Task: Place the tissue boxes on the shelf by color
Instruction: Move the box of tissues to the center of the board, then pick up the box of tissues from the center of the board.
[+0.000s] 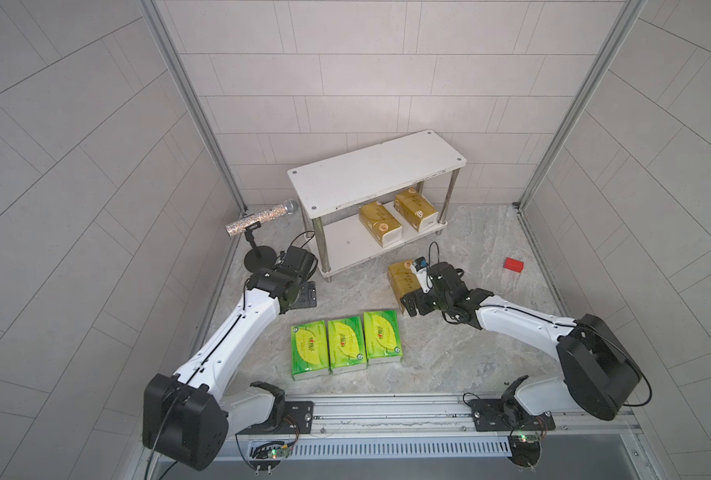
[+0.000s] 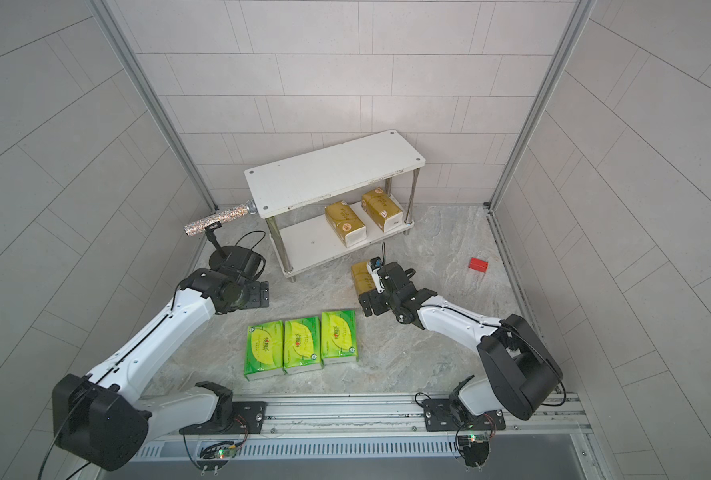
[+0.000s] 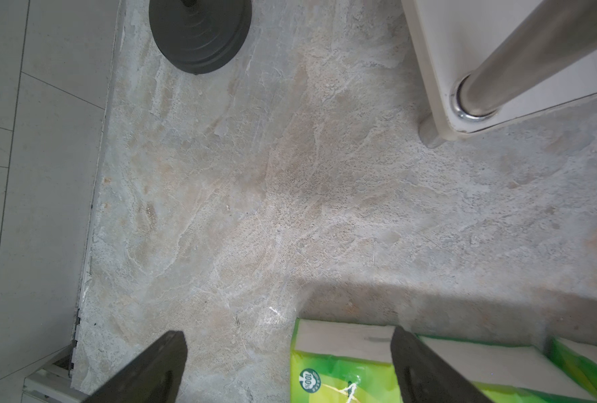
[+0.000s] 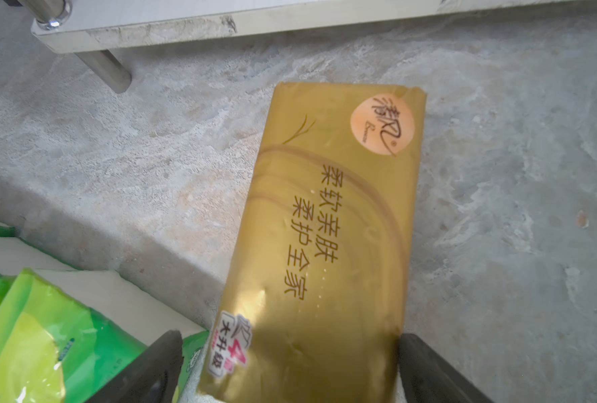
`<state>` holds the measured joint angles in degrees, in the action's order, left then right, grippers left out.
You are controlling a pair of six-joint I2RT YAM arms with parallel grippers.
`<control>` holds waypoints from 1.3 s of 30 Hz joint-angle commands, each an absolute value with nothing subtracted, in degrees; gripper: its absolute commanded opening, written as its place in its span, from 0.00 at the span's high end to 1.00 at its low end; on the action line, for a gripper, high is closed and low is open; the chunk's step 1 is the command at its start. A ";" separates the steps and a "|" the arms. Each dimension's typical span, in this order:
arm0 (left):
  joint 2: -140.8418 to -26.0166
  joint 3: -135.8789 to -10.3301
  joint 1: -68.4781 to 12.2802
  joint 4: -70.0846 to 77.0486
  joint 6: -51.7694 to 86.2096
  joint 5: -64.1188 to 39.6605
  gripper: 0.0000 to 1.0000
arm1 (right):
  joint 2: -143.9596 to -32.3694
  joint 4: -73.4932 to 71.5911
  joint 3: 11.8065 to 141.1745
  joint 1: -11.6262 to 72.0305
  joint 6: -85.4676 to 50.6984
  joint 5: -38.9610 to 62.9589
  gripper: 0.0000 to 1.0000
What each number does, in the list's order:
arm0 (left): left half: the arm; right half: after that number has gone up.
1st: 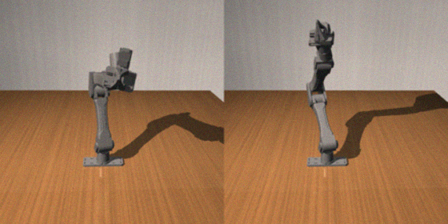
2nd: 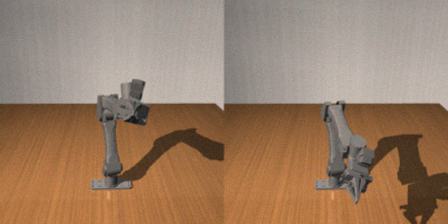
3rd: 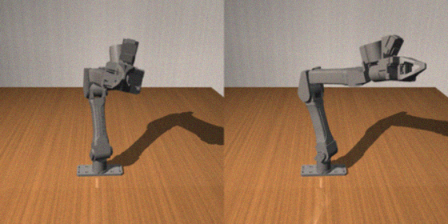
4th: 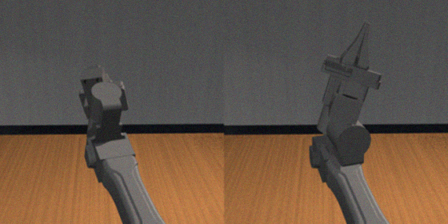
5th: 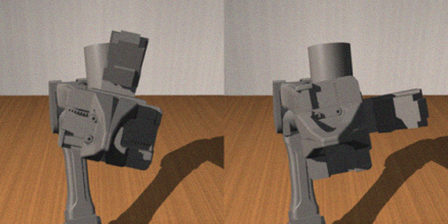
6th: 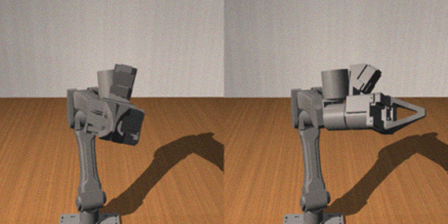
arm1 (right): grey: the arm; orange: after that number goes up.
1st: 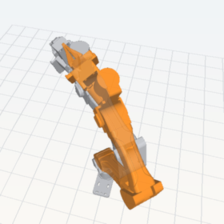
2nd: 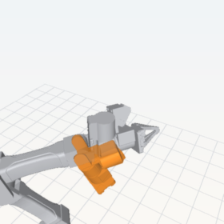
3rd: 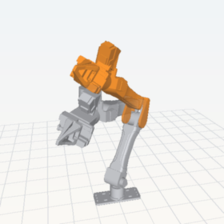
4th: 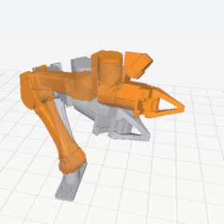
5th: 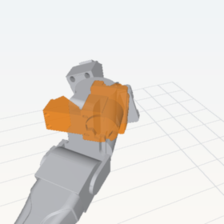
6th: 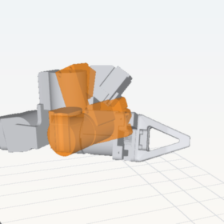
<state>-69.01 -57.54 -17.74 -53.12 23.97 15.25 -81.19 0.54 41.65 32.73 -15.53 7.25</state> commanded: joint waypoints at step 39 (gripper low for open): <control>-67.14 -59.70 -17.40 -55.08 23.55 17.36 0.00 | -87.36 -18.45 33.78 37.53 -18.74 -3.23 0.06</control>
<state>-68.34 -58.06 -17.74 -53.60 23.51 16.14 -90.56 -23.09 32.93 37.50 -19.44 -1.96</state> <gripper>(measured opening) 0.999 0.948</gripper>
